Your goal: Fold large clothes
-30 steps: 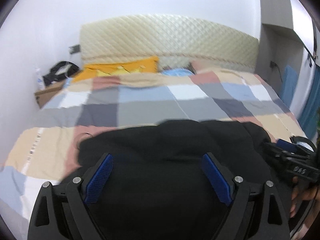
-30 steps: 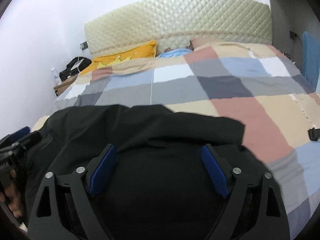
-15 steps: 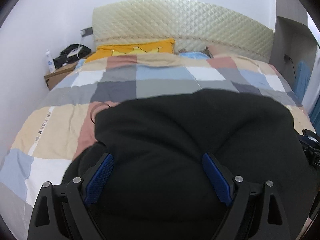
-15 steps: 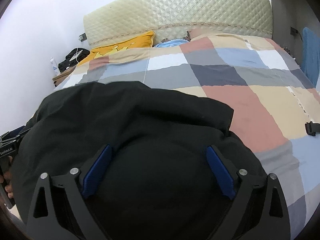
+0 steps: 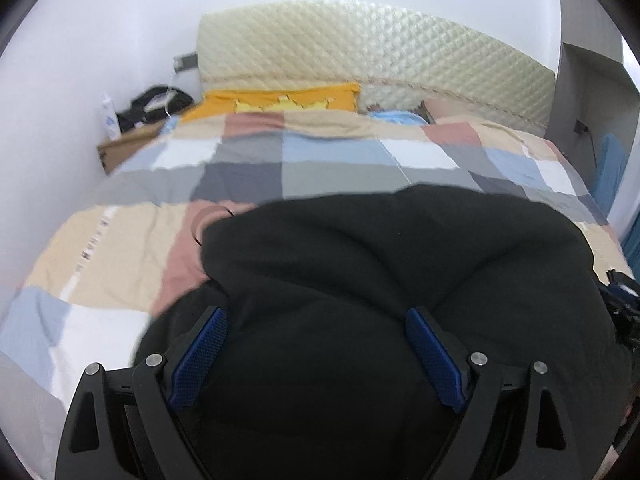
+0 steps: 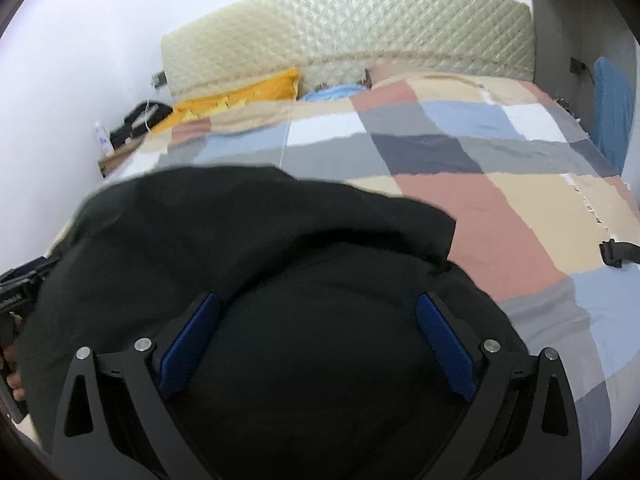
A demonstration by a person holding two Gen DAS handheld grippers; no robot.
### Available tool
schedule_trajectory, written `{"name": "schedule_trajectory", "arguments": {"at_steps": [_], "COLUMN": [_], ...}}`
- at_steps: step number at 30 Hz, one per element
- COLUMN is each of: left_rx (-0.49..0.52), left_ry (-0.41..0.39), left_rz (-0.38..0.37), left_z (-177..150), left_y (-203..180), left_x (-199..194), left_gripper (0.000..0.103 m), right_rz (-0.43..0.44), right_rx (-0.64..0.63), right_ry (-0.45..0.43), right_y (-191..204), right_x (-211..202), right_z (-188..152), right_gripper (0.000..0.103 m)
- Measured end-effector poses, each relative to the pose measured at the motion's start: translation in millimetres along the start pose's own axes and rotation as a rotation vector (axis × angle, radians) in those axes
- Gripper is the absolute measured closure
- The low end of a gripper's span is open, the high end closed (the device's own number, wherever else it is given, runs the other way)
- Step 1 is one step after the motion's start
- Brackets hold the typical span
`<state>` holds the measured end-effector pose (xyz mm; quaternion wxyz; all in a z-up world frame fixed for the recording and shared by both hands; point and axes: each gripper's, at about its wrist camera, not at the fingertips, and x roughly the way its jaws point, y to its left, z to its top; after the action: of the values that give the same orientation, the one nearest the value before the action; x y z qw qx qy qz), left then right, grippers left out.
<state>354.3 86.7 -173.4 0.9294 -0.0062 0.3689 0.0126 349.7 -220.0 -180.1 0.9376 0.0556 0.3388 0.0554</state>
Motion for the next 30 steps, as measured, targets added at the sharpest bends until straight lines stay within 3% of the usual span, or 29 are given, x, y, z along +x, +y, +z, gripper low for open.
{"name": "schedule_trajectory", "arguments": {"at_steps": [6, 13, 19, 23, 27, 30], "left_rx": [0.000, -0.024, -0.030, -0.004, -0.046, -0.077], "left_ry": [0.008, 0.074, 0.047, 0.005, -0.047, -0.072], "left_rz": [0.007, -0.067, -0.054, -0.023, -0.026, -0.060], "left_z": [-4, -16, -17, -14, -11, -9], "left_y": [7, 15, 13, 7, 10, 14], "left_x": [-10, 5, -2, -27, -70, -110], "left_gripper": [0.011, 0.011, 0.012, 0.013, 0.013, 0.013], "right_rz": [0.021, 0.049, 0.039, 0.014, 0.042, 0.030], "right_rx": [-0.041, -0.019, -0.020, -0.024, -0.014, 0.008], "right_ry": [-0.024, 0.000, -0.003, -0.020, -0.102, -0.110], "right_y": [8, 3, 4, 9, 16, 21], "right_x": [-20, -2, -4, -22, -64, -99], "right_z": [-8, -20, -20, -12, -5, 0], "right_gripper": [0.004, 0.002, 0.002, 0.002, 0.002, 0.002]}}
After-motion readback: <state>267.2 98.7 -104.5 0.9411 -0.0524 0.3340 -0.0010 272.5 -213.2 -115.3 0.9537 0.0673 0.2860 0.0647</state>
